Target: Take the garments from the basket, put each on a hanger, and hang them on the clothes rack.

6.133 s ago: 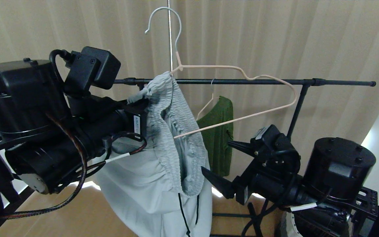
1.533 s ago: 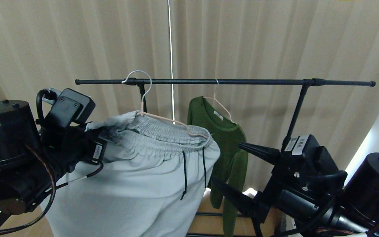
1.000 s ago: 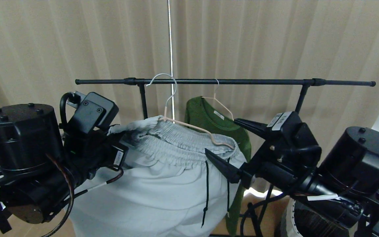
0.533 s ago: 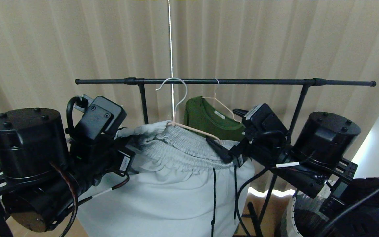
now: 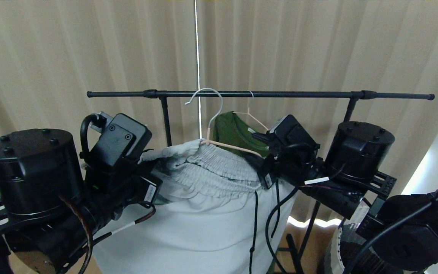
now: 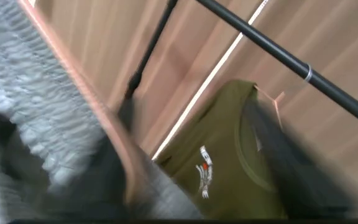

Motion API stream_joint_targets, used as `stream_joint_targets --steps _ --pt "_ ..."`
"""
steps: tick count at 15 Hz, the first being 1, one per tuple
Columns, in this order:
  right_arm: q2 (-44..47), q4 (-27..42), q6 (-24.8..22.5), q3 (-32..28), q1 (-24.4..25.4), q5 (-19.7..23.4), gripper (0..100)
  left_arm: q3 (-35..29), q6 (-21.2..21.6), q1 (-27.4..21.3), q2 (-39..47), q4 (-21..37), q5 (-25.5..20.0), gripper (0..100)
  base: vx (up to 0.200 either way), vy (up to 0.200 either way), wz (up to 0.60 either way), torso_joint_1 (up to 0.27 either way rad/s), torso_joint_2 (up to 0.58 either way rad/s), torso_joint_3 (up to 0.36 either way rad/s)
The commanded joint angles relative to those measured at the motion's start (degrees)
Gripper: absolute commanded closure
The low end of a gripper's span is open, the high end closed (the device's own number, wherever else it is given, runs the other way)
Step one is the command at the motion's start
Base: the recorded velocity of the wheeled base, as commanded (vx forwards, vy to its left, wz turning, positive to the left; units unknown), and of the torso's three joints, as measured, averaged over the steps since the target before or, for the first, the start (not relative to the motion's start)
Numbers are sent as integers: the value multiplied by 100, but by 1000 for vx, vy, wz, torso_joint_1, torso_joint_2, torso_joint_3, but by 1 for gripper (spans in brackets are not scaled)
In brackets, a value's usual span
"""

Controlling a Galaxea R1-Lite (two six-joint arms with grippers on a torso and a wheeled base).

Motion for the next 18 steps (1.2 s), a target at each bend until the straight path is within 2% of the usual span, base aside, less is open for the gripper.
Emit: stream_joint_targets --steps 1,11,12,14,16,18 --pt "5 -8 -1 -8 45 -7 100 4 3 6 20 4 39 100 0 0 0 0 0 0" --pt "-109 -44 17 1 45 -86 100 312 12 50 -68 -286 -14 100 0 0 0 0 0 0" --pt "-135 -44 17 45 37 -148 100 303 -5 41 -77 -295 -32 0 0 0 0 0 0 0" --pt "-329 -96 87 405 -25 -570 100 593 -313 50 -341 -295 -67 0 0 0 0 0 0 0" --pt "-601 -79 237 589 -236 -622 100 953 -691 67 -798 -286 -682 0 0 0 0 0 0 0" --pt "-786 -79 237 625 -385 -631 100 1191 -709 296 -1176 -260 -1042 0 0 0 0 0 0 0"
